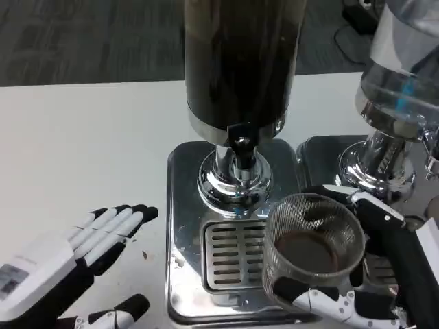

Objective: Grasp the cup under the faucet to collect the drink, then remove the cup.

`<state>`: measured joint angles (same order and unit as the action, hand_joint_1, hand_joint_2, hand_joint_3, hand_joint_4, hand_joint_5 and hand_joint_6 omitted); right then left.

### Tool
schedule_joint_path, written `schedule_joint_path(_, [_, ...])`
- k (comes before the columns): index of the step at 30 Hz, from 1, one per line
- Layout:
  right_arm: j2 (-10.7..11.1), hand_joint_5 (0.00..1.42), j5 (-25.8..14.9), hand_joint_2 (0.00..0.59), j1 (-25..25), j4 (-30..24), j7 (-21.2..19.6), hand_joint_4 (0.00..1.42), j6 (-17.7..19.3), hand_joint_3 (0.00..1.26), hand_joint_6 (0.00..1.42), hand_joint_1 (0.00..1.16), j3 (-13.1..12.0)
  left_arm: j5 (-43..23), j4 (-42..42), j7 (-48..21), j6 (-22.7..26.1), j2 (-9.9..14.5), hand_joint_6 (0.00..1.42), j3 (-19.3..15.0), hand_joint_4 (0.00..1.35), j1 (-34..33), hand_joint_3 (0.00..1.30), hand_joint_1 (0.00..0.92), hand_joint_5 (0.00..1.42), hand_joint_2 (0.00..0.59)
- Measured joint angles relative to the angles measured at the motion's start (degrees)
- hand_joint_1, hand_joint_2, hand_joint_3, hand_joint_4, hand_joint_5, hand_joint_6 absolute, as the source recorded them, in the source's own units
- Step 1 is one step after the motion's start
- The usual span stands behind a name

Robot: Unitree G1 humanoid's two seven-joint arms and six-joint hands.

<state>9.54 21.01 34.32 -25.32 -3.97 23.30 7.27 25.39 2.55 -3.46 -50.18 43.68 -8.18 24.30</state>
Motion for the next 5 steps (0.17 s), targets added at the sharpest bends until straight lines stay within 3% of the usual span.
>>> schedule_joint_path(5, [0.1, 0.83, -0.4, 0.159, 0.0, 0.0, 0.6, 0.59, 0.0, 0.48, 1.22, 0.92, -0.3, 0.0, -1.6, -0.1, 1.0, -1.1, 0.00, -0.1, 0.00, 0.5, 0.00, 0.000, 0.00, 0.291])
